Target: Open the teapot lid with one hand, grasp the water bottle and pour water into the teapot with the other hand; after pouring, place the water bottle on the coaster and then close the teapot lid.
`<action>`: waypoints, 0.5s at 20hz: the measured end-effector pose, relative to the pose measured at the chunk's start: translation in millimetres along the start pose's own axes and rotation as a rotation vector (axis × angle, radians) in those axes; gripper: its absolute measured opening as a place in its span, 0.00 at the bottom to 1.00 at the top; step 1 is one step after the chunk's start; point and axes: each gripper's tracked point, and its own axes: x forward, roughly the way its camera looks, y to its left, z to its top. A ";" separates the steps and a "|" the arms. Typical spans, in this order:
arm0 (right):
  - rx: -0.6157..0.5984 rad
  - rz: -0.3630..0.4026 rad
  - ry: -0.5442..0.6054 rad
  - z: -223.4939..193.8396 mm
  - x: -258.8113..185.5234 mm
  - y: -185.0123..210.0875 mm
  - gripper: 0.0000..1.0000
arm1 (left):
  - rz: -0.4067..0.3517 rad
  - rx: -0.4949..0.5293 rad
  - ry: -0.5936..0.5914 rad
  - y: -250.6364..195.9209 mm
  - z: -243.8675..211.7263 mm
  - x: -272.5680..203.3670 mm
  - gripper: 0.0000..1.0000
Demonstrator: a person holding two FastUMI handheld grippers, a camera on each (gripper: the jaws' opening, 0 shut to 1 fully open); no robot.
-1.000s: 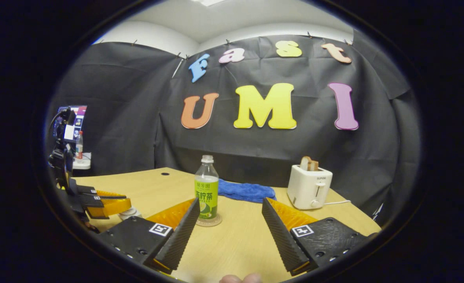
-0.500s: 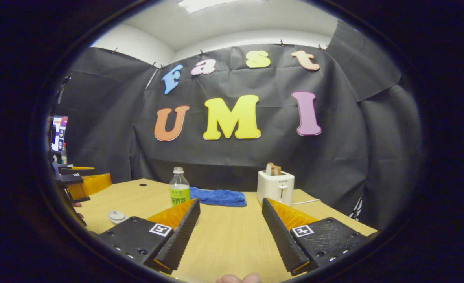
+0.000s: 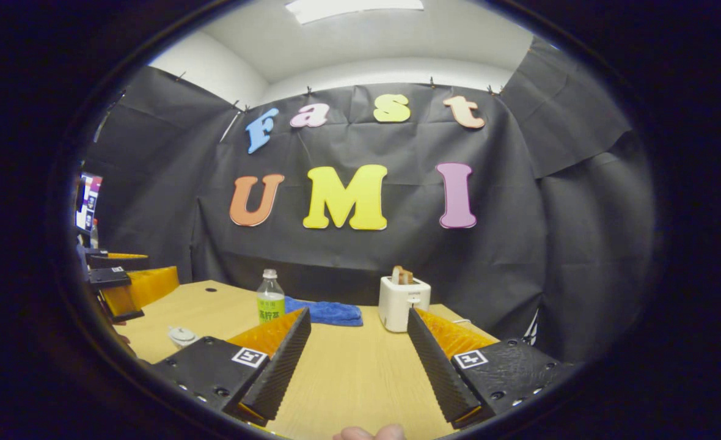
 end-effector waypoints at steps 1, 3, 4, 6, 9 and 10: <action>0.003 -0.001 0.003 -1.2 -1.5 2.2 0.94 | 0.004 0.000 -0.003 2.2 -0.3 -0.6 0.96; -0.007 -0.004 0.007 -1.1 -2.9 5.9 0.95 | 0.017 0.014 -0.006 7.0 0.5 -1.8 0.96; -0.010 -0.007 0.006 0.6 -3.6 7.9 0.95 | 0.029 0.021 -0.009 11.7 0.9 -1.8 0.96; -0.012 0.002 0.001 4.0 -4.0 14.8 0.96 | 0.043 0.023 -0.013 16.7 1.6 -2.5 0.96; -0.019 0.004 0.001 5.4 -4.0 20.9 0.94 | 0.053 0.017 -0.014 20.4 1.5 -2.7 0.96; -0.021 0.006 0.006 5.3 -3.6 22.9 0.95 | 0.048 0.015 -0.014 18.1 2.2 -2.6 0.96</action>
